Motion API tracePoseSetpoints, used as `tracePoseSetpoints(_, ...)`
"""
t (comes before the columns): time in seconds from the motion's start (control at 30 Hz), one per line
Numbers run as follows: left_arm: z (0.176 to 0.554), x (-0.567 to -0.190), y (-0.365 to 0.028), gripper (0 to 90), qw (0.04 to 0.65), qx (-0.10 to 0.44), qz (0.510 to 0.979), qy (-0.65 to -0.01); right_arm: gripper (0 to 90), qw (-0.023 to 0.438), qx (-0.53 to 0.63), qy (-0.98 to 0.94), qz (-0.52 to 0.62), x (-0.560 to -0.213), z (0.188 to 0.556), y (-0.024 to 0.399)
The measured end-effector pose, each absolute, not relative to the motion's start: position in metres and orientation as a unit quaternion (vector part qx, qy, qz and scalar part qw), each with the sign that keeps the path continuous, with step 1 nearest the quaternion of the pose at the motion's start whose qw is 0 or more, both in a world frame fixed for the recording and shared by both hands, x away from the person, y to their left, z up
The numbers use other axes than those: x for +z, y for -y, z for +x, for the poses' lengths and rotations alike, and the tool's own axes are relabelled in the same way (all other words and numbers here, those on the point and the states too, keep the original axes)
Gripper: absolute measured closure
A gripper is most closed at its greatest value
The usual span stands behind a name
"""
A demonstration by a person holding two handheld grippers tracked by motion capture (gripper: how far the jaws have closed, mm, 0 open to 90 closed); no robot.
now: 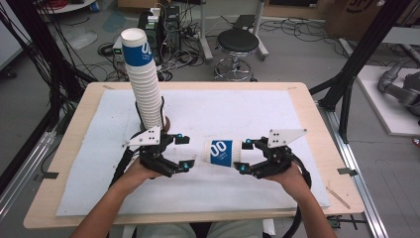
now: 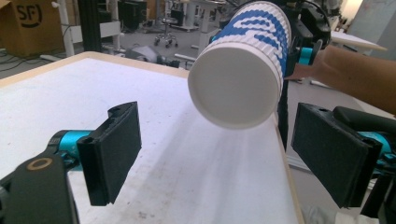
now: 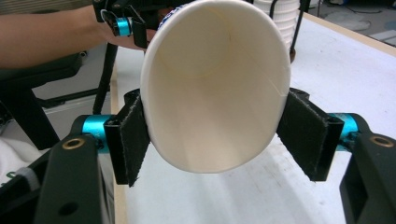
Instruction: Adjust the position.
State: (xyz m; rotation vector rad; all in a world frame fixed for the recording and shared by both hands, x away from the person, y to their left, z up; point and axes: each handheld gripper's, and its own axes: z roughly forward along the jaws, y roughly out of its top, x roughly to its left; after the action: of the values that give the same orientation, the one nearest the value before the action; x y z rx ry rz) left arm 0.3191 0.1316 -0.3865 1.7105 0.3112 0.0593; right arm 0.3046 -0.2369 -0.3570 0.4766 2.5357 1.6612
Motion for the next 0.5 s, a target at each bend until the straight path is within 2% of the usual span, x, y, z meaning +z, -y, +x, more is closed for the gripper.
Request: tracePoseSetpoints(0.5, 0.319, -0.380, -0.128, 16.1, 0.620, 0.035, 0.775, -0.121, 30.0, 0.043, 0.474, -0.868, 0.142, -0.344, 0.309, 0.233)
